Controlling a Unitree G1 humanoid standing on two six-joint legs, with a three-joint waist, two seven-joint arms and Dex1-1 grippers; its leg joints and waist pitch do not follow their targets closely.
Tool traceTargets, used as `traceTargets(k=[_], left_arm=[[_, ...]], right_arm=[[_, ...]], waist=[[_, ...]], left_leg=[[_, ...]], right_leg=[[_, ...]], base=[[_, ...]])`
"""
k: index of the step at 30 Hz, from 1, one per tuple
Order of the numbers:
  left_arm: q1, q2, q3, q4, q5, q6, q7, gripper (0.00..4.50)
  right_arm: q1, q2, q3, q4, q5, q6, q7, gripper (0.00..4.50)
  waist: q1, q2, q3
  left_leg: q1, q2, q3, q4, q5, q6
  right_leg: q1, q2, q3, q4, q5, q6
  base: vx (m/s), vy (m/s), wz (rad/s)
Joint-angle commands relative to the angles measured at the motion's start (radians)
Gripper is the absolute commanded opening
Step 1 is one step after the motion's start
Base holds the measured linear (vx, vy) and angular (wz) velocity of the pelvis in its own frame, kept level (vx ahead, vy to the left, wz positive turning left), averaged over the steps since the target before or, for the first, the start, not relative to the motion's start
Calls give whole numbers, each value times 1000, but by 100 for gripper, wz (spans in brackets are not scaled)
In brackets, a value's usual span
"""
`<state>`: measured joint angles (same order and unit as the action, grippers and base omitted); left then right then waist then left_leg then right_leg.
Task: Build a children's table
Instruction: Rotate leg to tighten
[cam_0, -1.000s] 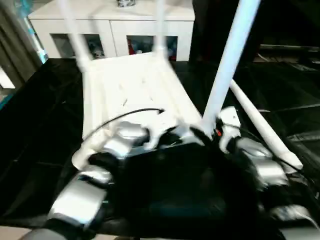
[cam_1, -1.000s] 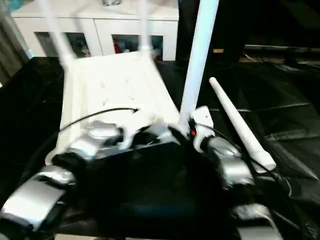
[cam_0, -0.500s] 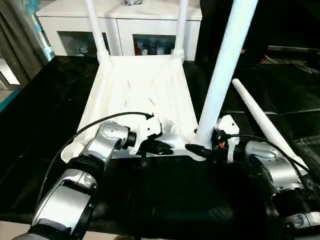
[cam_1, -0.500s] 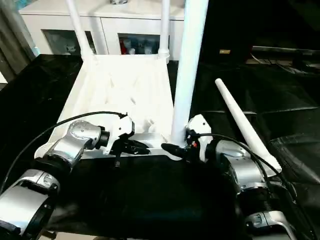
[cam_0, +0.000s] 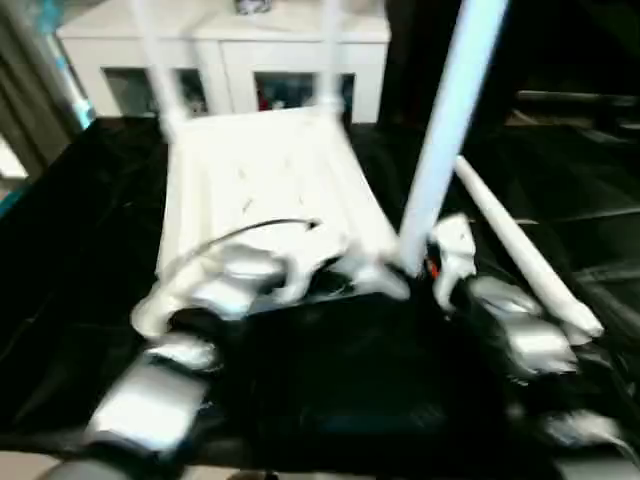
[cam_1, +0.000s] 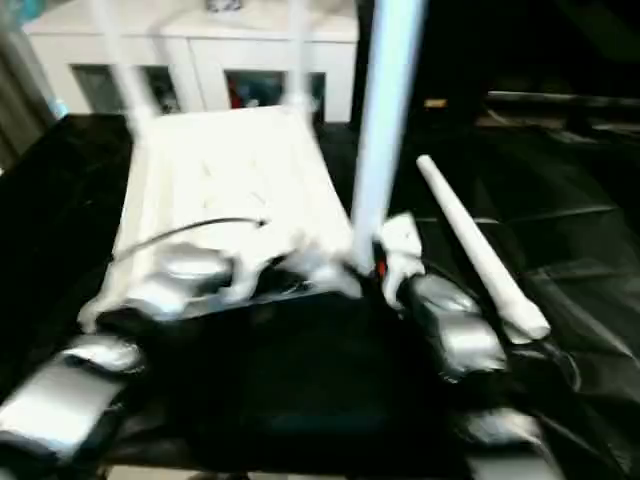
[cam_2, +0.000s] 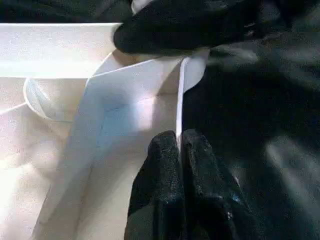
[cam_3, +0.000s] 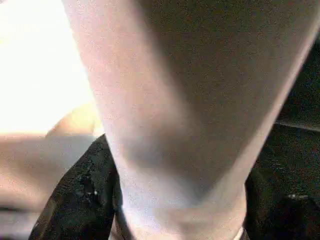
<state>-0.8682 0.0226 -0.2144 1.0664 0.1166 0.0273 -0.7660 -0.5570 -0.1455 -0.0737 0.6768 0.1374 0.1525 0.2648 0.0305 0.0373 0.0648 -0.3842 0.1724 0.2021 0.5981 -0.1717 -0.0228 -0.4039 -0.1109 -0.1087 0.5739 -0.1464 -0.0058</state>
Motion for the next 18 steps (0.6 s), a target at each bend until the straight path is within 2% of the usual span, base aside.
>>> traceTargets(k=[1, 3, 5, 7, 10, 11, 12, 15, 18], left_arm=[[-42, -30, 64, -7, -27, 17, 160, 0], [-47, -55, 64, -8, -28, 22, 183, 0], [-45, -75, 57, -14, -22, 27, 189, 0], [-39, -80, 53, -22, -21, 15, 178, 0], [-24, -87, 43, -33, -26, 6, 148, 0], [-20, -89, 38, -33, -27, -1, 144, 0], [-19, -89, 38, -34, -31, -3, 141, 0], [-22, -89, 48, -30, -35, 8, 157, 0], [-39, -90, 71, -6, -40, 44, 224, 0]], right_arm=[[5, 37, -17, 100, 4, 19, -101, 273], [-13, 51, 5, 120, -19, -2, -103, 273], [-26, 61, 42, 121, -55, -39, -83, 273], [-24, 62, 45, 113, -51, -51, -54, 329], [-30, 61, 30, 118, -41, -70, -39, 349], [-38, 55, 23, 127, -43, -99, -53, 378], [-39, 43, 20, 121, -47, -126, -65, 386], [-16, 21, 2, 63, -50, -156, -63, 386], [29, -11, -27, -27, -51, -174, -97, 386]], waist=[[-5, -18, -70], [-3, -14, -72], [-1, -17, -75], [1, -18, -77], [2, -18, -77], [1, -24, -77], [2, -21, -77], [3, -23, -77], [5, -22, -77]], left_leg=[[35, 49, -39, -70, -393, 7], [31, 49, -38, -72, -377, 21], [23, 50, -36, -74, -353, 34], [21, 51, -34, -75, -336, 47], [19, 51, -32, -73, -324, 62], [18, 52, -32, -74, -319, 64], [17, 52, -32, -73, -316, 64], [21, 52, -30, -72, -314, 65], [18, 54, -30, -75, -297, 71]], right_leg=[[29, -60, 35, -111, -576, -129], [33, -60, 36, -109, -540, -133], [38, -59, 38, -102, -479, -146], [41, -58, 42, -95, -434, -161], [43, -59, 43, -91, -409, -179], [44, -59, 43, -90, -408, -180], [45, -60, 42, -89, -414, -181], [43, -60, 43, -91, -418, -180], [44, -56, 46, -87, -387, -177]], base=[[0, 0, 0], [0, 0, 0], [0, 0, 0], [0, 0, 0], [0, 0, 0], [0, 0, 0], [0, 0, 0], [0, 0, 0], [0, 0, 0]])
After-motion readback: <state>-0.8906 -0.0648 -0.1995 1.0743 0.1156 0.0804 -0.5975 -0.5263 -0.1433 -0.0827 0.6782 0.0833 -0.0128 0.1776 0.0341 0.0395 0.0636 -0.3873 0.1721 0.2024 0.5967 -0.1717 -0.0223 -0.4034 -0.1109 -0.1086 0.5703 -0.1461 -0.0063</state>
